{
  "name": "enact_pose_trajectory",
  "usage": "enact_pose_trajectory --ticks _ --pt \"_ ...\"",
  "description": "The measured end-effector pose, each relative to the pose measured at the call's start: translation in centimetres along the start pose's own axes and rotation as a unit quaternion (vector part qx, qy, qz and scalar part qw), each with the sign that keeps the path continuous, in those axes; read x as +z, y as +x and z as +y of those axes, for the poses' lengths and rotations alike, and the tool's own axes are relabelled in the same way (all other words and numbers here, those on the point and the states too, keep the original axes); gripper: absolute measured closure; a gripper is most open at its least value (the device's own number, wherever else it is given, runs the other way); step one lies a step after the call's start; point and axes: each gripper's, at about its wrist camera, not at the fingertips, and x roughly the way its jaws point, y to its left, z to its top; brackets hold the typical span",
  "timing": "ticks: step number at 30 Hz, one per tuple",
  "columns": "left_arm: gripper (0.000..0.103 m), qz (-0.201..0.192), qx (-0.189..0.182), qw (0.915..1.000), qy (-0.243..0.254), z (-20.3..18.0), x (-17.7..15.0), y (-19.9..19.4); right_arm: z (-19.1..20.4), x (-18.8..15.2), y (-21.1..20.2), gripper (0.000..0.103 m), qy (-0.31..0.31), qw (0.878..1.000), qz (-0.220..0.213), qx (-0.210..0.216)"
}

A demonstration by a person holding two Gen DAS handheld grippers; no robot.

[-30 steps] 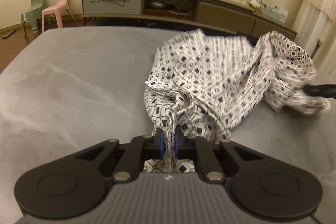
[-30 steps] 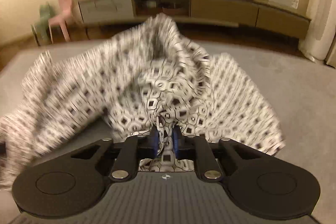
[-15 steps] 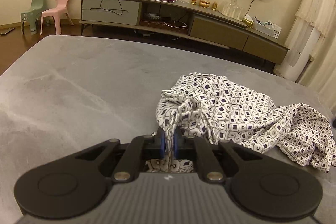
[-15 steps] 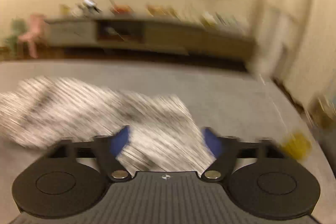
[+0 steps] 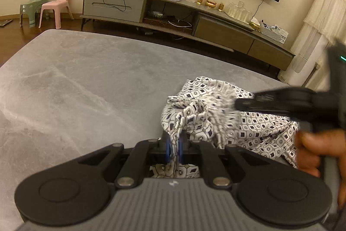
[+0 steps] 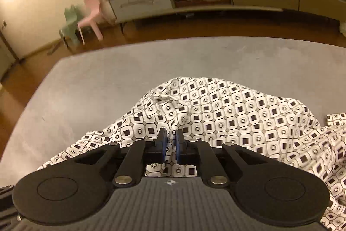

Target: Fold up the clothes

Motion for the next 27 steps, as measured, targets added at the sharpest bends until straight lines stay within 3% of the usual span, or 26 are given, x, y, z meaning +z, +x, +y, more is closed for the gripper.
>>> enact_pose_trajectory --ticks 5,8,11,12,13,14,15,16,17,19,20,21,22,23,27 --pt "0.096 -0.005 0.003 1.0 -0.008 0.2 0.0 -0.5 -1.4 -3.6 -9.0 0.103 0.011 0.994 -0.106 -0.013" --pt "0.096 -0.009 0.007 0.9998 -0.019 0.2 -0.2 -1.0 -2.9 -6.9 -12.5 0.103 0.018 0.993 -0.113 -0.013" --pt "0.096 -0.013 0.011 0.9994 -0.029 0.2 -0.4 -1.5 -3.4 -7.6 -12.3 0.101 0.021 0.994 -0.101 -0.019" --pt "0.096 -0.015 0.013 0.9993 -0.032 0.2 -0.4 -1.7 -2.9 -7.0 -11.9 0.096 0.015 0.995 -0.1 -0.016" --pt "0.096 -0.016 0.014 0.9991 -0.035 0.2 -0.5 -1.9 -2.2 -6.4 -11.4 0.069 0.01 0.995 -0.102 -0.011" --pt "0.096 -0.018 0.016 0.999 -0.039 0.2 -0.5 -2.1 -1.4 -5.8 -10.9 0.03 0.006 0.994 -0.106 -0.007" --pt "0.097 -0.019 0.017 0.9988 -0.042 0.2 -0.6 -2.2 -0.6 -5.2 -10.4 0.014 0.002 0.994 -0.109 -0.003" --pt "0.097 -0.02 0.018 0.9986 -0.046 0.2 -0.7 -2.4 0.4 -4.5 -9.1 0.007 -0.008 0.994 -0.109 -0.006" --pt "0.097 -0.02 0.017 0.9984 -0.05 0.7 -0.5 -2.4 1.5 -3.7 -7.6 0.007 -0.021 0.994 -0.108 -0.012" --pt "0.097 -0.019 0.014 0.9981 -0.057 1.6 -0.3 -2.5 3.2 -2.4 -4.0 0.011 -0.035 0.996 -0.076 -0.01" --pt "0.097 -0.019 0.012 0.9979 -0.061 2.1 -0.2 -2.6 3.6 -2.1 -2.4 0.026 -0.036 0.998 -0.052 -0.002" --pt "0.097 -0.018 0.012 0.9974 -0.069 2.8 0.0 -2.5 3.9 -1.9 -1.0 0.046 -0.036 0.999 -0.027 0.008" --pt "0.097 -0.017 0.011 0.9969 -0.076 3.6 0.2 -2.4 4.2 -1.7 0.5 0.1 -0.035 0.999 -0.001 0.017" --pt "0.097 -0.016 0.011 0.9963 -0.084 4.4 0.4 -2.4 4.3 -1.6 0.8 0.103 -0.033 0.999 0.001 0.019" --pt "0.097 -0.028 0.006 0.9916 -0.126 7.0 1.4 -3.3 3.3 -3.2 -6.4 0.103 0.002 0.993 -0.088 0.072"
